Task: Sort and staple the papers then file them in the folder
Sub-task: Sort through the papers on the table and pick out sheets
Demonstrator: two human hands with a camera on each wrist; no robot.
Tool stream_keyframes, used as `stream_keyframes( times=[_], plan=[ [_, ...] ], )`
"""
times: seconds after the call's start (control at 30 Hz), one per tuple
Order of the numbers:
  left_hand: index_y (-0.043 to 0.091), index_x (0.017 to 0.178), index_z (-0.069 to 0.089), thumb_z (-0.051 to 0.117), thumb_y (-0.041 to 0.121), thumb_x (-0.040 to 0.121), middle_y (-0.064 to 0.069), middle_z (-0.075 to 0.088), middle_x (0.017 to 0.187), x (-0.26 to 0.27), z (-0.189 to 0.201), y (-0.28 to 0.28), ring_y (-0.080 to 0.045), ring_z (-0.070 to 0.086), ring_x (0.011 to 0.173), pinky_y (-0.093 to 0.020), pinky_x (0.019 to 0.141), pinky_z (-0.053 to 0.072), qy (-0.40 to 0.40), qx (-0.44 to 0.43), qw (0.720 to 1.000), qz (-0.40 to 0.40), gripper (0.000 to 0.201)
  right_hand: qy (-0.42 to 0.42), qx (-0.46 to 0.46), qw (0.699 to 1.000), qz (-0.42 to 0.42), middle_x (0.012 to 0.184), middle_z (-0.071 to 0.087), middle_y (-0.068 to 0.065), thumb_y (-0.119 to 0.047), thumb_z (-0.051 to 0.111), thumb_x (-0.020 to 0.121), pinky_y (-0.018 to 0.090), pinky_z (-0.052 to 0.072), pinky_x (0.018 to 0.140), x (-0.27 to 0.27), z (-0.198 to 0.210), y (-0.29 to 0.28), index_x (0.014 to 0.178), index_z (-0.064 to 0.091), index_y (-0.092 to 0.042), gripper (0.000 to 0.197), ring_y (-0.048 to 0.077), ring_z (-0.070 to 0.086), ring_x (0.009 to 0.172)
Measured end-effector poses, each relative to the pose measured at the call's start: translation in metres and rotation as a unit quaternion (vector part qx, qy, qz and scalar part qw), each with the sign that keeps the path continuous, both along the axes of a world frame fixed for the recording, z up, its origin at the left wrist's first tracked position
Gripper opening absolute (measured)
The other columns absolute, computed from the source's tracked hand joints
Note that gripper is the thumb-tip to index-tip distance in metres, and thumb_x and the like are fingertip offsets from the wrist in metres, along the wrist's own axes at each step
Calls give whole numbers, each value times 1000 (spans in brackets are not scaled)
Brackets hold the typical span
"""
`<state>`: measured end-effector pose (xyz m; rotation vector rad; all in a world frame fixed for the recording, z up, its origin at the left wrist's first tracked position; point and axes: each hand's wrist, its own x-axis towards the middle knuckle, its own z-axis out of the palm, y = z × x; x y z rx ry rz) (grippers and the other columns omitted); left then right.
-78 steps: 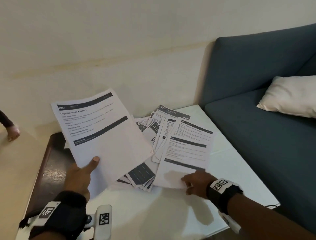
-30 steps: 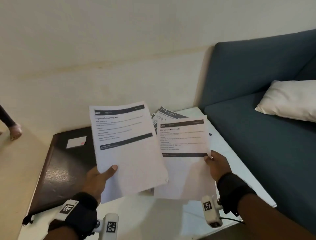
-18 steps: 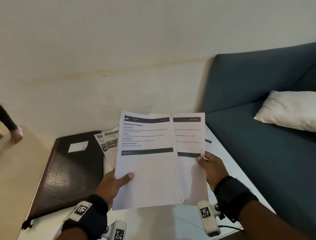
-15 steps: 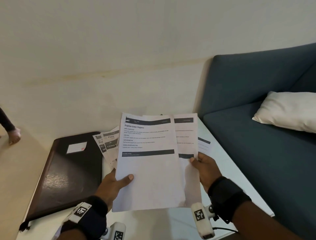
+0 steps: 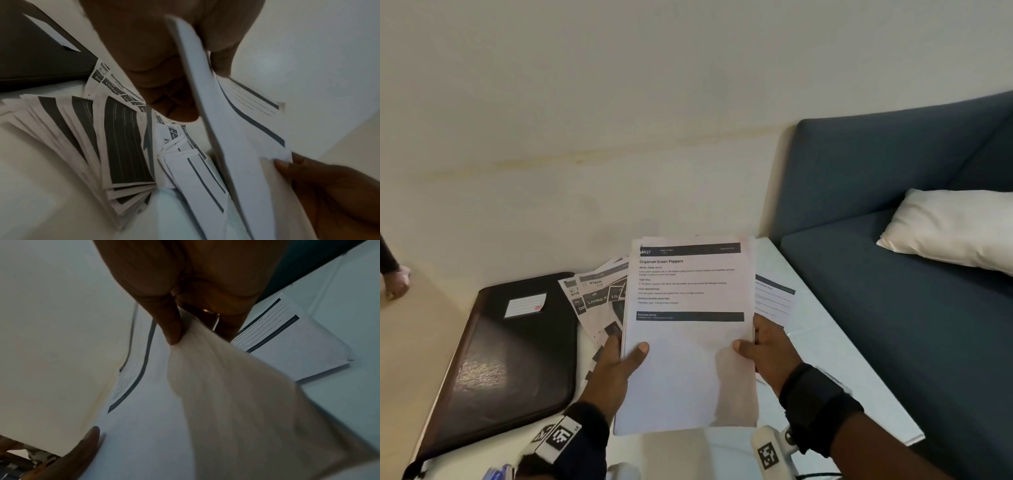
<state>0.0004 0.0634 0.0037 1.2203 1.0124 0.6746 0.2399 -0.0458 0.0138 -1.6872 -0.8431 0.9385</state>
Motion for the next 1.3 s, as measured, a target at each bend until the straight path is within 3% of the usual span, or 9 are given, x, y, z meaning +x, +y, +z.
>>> stream_keyframes(
  times=[0.13, 0.33, 0.5, 0.63, 0.8, 0.87, 1.0, 1.1, 1.3],
  plan=[
    [20, 126, 53, 58, 23, 94, -3, 70, 117, -5, 12, 7, -26, 69, 104, -46, 81, 58, -48, 25, 998, 19, 33, -18, -5, 1000, 22, 109, 70, -6, 2, 55, 91, 38, 52, 94, 0, 0, -2, 112, 64, -25, 36, 17, 63, 105],
    [14, 126, 58, 59, 21, 94, -9, 71, 116, -4, 19, -1, -29, 69, 106, -53, 92, 54, -85, 21, 996, 27, 33, -19, -7, 1000, 16, 105, 69, 0, 3, 54, 93, 35, 52, 87, 1, -9, -2, 105, 64, -19, 27, 22, 62, 101],
    [20, 123, 61, 64, 36, 84, -2, 73, 113, 4, 22, -6, -24, 71, 102, -52, 90, 56, -60, 57, 996, 26, 42, 1, 6, 1000, 18, 109, 71, 0, 8, 53, 89, 48, 51, 96, 6, -16, -4, 110, 68, -21, 39, 26, 62, 107],
    [26, 115, 65, 75, 41, 78, 3, 74, 109, 13, 19, -14, -19, 70, 101, -47, 89, 57, -54, 67, 996, 22, 42, 46, 32, 998, 17, 102, 74, 4, 8, 64, 80, 48, 54, 90, 5, -14, -8, 106, 71, -19, 39, 30, 65, 103],
    [41, 106, 70, 84, 34, 68, 14, 73, 107, 27, 3, -33, -5, 67, 102, -37, 91, 55, -7, 69, 997, -22, 41, 52, 36, 998, 8, 95, 75, 6, -18, 79, 61, 37, 58, 78, -2, -23, -16, 100, 73, -20, 39, 23, 69, 95],
    [43, 103, 70, 84, 28, 71, 20, 72, 105, 30, 0, -34, 2, 66, 97, -32, 89, 54, 7, 86, 996, -33, 38, 51, 50, 997, -18, 95, 75, 6, -17, 81, 63, 36, 57, 76, 0, -25, -18, 98, 73, -20, 36, 24, 69, 95],
    [31, 105, 67, 84, 9, 74, 16, 74, 102, 28, -1, -33, -1, 67, 95, -23, 81, 55, -2, 87, 995, -50, 41, 91, 73, 992, -37, 100, 75, 9, -10, 87, 63, 46, 57, 84, 8, -22, -21, 102, 72, -14, 42, 29, 69, 97],
    [27, 107, 69, 84, 18, 66, 7, 74, 106, 22, -3, -33, -10, 68, 100, -29, 82, 56, -3, 79, 996, -50, 45, 103, 95, 990, 7, 108, 74, 9, -14, 84, 60, 43, 57, 85, 12, -18, -24, 115, 67, -11, 58, 27, 69, 103],
    [24, 114, 67, 86, 24, 63, -1, 73, 111, 19, -2, -27, -17, 67, 106, -38, 86, 57, -29, 93, 994, -52, 54, 103, 118, 985, 77, 116, 71, 8, -9, 81, 65, 37, 57, 88, 15, -10, -28, 122, 64, -12, 60, 18, 67, 108]
  ],
)
